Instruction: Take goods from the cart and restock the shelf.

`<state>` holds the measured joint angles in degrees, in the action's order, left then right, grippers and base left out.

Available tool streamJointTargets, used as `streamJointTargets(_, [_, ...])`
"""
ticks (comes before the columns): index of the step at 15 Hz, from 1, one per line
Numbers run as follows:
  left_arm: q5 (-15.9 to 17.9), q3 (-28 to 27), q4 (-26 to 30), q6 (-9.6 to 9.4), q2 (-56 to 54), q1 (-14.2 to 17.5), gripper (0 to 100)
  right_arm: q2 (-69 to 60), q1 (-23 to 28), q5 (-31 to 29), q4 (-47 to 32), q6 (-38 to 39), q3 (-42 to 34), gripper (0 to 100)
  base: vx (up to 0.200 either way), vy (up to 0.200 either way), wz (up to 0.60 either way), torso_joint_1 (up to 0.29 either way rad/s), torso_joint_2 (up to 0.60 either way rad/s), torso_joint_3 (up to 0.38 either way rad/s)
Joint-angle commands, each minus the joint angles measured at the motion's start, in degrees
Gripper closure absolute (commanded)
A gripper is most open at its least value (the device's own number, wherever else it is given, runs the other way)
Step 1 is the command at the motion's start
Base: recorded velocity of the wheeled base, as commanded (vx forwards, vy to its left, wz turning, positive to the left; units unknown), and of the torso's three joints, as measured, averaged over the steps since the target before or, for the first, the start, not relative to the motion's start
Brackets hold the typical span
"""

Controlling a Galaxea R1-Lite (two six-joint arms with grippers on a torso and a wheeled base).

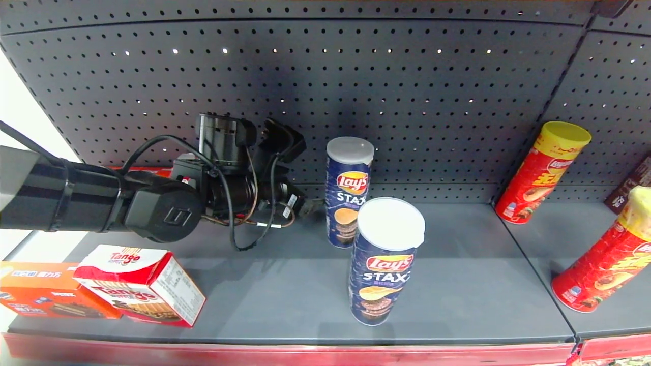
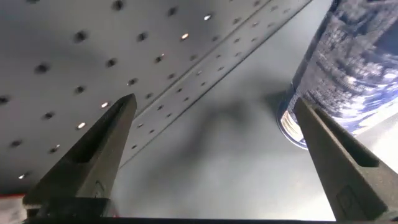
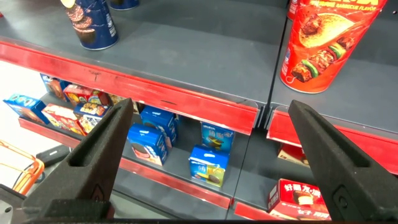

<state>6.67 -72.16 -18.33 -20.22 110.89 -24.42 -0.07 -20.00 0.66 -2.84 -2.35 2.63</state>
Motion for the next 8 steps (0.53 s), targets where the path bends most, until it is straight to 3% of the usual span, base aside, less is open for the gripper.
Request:
streamJointTargets(1, [0.0,-0.4,0.0,0.01,0.9,-0.9,0,0.1,0.0,0.0,0.0,0.0,0.0,0,0.000,0.000,0.00,0.000,0.00,0.000])
streamJointTargets(8, [0.0,-0.6,-0.2,0.10,1.7,-1.1,0,0.1,0.0,0.0,0.0,0.0,0.0,0,0.000,0.000,0.00,0.000,0.00,0.000])
